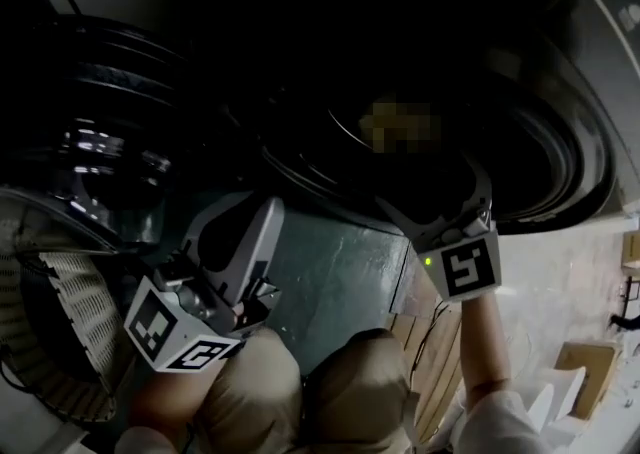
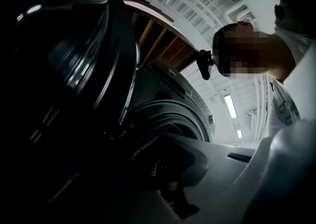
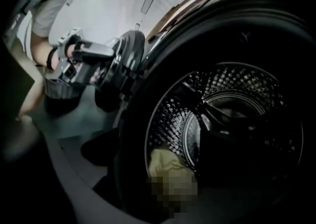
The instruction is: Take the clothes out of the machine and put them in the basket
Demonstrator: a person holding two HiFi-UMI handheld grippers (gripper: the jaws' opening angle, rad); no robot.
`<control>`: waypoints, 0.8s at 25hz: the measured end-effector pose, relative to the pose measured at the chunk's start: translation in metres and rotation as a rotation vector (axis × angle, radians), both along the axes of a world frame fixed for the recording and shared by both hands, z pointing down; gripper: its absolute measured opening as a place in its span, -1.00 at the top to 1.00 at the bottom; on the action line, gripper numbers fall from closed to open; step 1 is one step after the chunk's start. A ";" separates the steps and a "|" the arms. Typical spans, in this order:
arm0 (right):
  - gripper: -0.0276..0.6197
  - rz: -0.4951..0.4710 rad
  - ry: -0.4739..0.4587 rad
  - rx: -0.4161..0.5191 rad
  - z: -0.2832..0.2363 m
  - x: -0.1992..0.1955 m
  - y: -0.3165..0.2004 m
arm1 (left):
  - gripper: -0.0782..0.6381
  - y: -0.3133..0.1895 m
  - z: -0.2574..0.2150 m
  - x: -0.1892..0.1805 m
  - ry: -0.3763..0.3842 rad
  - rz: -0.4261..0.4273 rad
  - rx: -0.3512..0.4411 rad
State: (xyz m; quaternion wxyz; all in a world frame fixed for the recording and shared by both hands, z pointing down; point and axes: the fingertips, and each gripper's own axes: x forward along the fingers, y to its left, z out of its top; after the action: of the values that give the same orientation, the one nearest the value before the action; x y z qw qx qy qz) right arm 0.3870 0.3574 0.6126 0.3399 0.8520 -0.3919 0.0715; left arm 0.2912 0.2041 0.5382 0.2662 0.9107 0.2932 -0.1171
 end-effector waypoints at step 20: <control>-0.64 -0.039 0.017 -0.388 0.082 0.114 -0.006 | 0.75 -0.002 0.067 0.013 -0.015 0.061 -0.057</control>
State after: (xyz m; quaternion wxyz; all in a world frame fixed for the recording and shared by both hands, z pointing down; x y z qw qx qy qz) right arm 0.5015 0.3514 0.6946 0.5022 0.7633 -0.3845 0.1319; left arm 0.3043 0.2017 0.6049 0.2976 0.8942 0.3156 -0.1104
